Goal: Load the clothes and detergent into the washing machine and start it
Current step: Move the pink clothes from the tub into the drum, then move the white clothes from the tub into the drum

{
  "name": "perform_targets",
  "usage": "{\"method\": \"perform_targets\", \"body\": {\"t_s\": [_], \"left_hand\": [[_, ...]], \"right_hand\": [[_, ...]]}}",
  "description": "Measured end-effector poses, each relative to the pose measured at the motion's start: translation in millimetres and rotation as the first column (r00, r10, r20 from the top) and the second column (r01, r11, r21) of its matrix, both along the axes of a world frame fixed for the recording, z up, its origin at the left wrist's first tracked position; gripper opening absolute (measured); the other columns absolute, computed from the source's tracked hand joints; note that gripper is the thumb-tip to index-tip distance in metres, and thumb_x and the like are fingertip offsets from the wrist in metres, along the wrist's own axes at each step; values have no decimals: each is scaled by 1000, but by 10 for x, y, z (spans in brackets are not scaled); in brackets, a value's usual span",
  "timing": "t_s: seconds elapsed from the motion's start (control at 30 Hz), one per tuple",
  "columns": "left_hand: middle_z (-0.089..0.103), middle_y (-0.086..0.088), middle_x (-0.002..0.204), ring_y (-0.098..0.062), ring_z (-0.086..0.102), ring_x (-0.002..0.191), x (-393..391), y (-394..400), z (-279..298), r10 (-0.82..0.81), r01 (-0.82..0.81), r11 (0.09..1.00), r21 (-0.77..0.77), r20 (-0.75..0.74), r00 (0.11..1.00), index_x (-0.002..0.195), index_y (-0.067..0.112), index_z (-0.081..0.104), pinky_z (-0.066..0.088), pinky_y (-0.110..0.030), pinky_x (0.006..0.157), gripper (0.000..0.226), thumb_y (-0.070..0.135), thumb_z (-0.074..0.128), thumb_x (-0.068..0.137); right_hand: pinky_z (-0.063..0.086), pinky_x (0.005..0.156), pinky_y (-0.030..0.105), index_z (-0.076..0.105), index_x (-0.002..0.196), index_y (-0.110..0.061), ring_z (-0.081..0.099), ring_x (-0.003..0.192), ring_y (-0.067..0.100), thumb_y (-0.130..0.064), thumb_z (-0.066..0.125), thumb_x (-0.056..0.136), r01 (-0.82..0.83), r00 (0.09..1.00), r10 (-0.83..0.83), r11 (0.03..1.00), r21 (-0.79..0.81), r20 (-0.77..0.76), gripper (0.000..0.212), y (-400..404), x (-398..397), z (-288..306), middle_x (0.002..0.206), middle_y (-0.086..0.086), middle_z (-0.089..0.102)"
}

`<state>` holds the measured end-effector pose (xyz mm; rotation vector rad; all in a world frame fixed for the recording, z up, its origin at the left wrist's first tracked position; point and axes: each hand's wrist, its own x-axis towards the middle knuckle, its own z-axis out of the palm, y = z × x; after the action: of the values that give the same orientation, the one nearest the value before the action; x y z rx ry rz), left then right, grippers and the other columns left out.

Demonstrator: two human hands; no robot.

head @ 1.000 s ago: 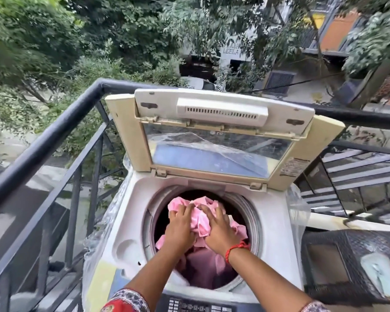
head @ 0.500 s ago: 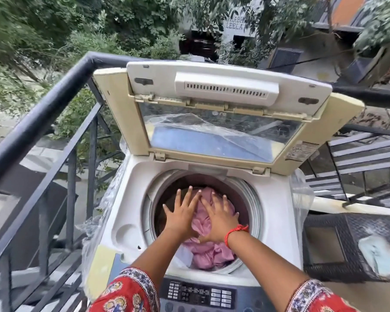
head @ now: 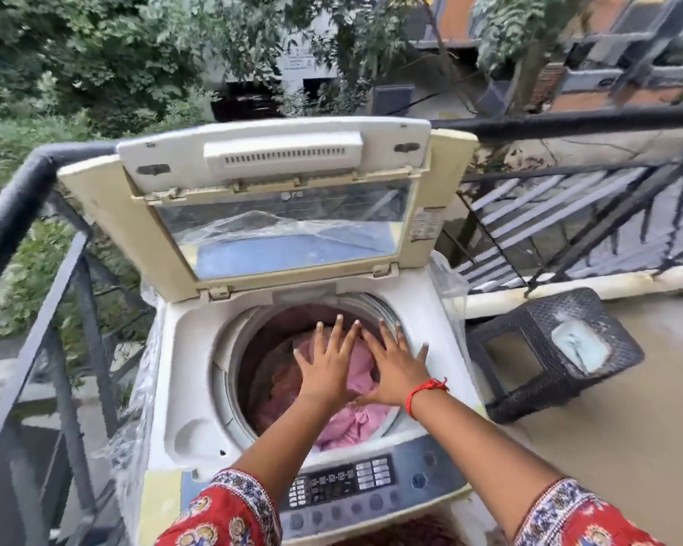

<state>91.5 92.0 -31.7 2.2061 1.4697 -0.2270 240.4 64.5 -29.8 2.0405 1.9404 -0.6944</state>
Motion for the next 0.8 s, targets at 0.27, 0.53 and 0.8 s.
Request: {"method": "perform_targets", "body": {"t_s": [0.27,0.53,0.8], "left_hand": [[-21,8,160,-31,-15,148,810,-431,264,-290,289,955,68,12,957,150,37,-15,9,-75,106,129,43,82,67],[-18,-1,161,-38,-15,147,1666,-1076,406,-610,717,679,159,-420,672,154,30,1,-9,-73,106,80,11,47,91],[-10,0,163,-33,-10,149,2864,-2042,471,-719,796,604,-39,-457,524,153,30,-7,-13,-71,108,84,21,51,92]], "right_hand": [[19,110,70,-17,149,-43,-12,150,31,-79,72,54,312,950,-310,936,161,-36,135,-882,665,254,163,1,-14],[19,108,71,-17,149,-46,-10,151,31,-78,76,47,615,783,-622,768,179,-22,141,-2193,1607,323,163,1,-16],[21,109,72,-6,152,-45,-13,150,31,-68,82,52,736,677,-725,671,89,-126,135,-3313,2285,-36,164,1,-13]]}}
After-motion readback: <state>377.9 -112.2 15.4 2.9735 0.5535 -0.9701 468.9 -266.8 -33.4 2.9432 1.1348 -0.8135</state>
